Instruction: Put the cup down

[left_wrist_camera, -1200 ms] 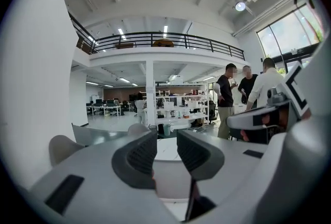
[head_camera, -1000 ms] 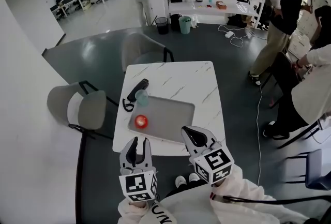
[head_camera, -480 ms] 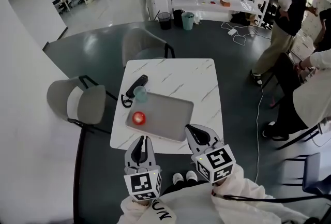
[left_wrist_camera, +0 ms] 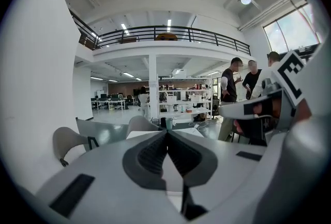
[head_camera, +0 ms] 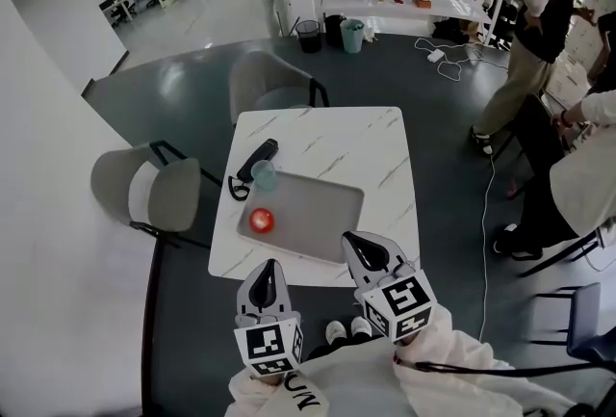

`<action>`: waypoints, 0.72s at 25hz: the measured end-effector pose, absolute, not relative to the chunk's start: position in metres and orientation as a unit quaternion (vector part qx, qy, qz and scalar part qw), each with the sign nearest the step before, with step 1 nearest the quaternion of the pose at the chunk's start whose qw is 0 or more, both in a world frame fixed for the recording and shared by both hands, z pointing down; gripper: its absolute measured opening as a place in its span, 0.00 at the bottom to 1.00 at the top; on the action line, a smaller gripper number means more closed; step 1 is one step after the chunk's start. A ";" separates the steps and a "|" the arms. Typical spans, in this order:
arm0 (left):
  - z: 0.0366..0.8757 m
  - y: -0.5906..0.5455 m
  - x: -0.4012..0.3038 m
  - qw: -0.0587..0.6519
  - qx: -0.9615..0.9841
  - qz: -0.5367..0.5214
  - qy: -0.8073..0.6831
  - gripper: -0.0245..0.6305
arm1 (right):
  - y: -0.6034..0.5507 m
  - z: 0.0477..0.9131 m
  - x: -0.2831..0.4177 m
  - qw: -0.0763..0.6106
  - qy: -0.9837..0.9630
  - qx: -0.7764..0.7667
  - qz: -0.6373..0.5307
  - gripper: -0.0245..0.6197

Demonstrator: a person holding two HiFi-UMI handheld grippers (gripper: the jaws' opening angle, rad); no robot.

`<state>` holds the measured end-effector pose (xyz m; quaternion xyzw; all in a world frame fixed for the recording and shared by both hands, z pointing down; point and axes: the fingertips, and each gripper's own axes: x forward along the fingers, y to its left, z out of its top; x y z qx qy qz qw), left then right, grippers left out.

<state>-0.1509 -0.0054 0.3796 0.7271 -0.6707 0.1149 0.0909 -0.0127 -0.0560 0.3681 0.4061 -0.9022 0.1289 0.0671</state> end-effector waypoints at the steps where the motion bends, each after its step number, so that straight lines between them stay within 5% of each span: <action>1: 0.381 -0.005 -0.151 0.094 0.727 0.115 -0.670 0.05 | -0.055 0.367 -0.014 0.066 -0.903 0.405 0.128 0.04; 18: 0.386 -0.007 -0.144 0.110 0.731 0.114 -0.664 0.05 | -0.053 0.367 -0.014 0.062 -0.907 0.401 0.116 0.04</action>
